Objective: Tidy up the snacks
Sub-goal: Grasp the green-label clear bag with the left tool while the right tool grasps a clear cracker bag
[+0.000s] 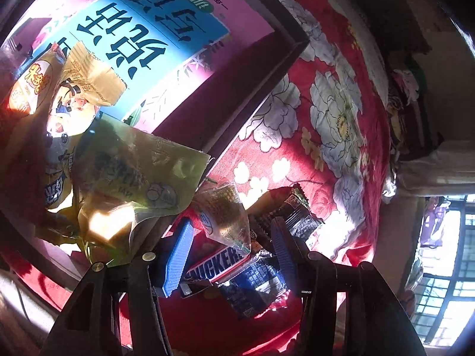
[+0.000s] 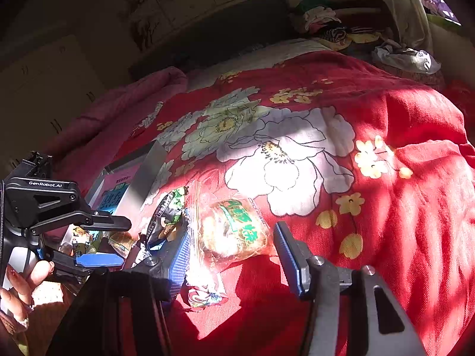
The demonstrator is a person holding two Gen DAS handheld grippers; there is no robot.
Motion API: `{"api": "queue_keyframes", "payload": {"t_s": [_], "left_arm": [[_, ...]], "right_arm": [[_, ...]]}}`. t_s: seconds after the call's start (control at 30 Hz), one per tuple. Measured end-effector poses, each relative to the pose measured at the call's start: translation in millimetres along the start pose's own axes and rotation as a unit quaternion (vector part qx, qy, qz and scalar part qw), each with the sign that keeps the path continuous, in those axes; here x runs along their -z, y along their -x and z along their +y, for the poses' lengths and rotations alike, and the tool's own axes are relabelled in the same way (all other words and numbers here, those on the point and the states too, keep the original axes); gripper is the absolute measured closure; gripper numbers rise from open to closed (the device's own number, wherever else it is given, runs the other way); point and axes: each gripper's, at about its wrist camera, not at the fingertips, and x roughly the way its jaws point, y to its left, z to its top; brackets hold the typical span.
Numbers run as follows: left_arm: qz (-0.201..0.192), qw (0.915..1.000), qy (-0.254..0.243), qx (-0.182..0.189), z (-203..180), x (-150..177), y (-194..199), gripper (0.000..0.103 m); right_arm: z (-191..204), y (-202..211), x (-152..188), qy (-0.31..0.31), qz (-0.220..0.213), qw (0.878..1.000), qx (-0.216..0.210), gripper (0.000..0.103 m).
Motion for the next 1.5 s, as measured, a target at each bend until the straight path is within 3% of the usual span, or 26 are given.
{"api": "queue_keyframes", "payload": {"t_s": [0.2,0.3,0.37,0.6,0.77,1.13,1.5], "left_arm": [[-0.013,0.9981,0.059,0.003,2,-8,-2,0.049],[-0.024,0.9979,0.058,-0.009,-1,-9,-4,0.063],[-0.024,0.9986,0.044,-0.015,-2,-8,-7,0.069],[-0.026,0.9996,-0.014,0.000,-6,-5,-5,0.074],[-0.026,0.9967,-0.076,0.013,-13,7,-4,0.076],[-0.030,0.9804,-0.194,0.021,-31,33,12,0.078],[-0.021,0.9723,-0.231,0.028,-26,41,24,0.078]], "right_arm": [[0,0,0,-0.001,0.001,1.000,-0.002,0.048],[-1,-1,1,-0.002,0.002,1.000,-0.003,0.048],[-1,-3,0,-0.003,0.002,1.000,-0.004,0.048],[-1,-4,0,0.001,0.002,1.000,-0.007,0.048],[-9,-1,0,-0.026,-0.006,0.999,-0.031,0.050],[-5,19,-1,-0.021,-0.033,0.999,-0.035,0.055],[2,-1,1,0.029,-0.005,0.999,0.041,0.054]]}}
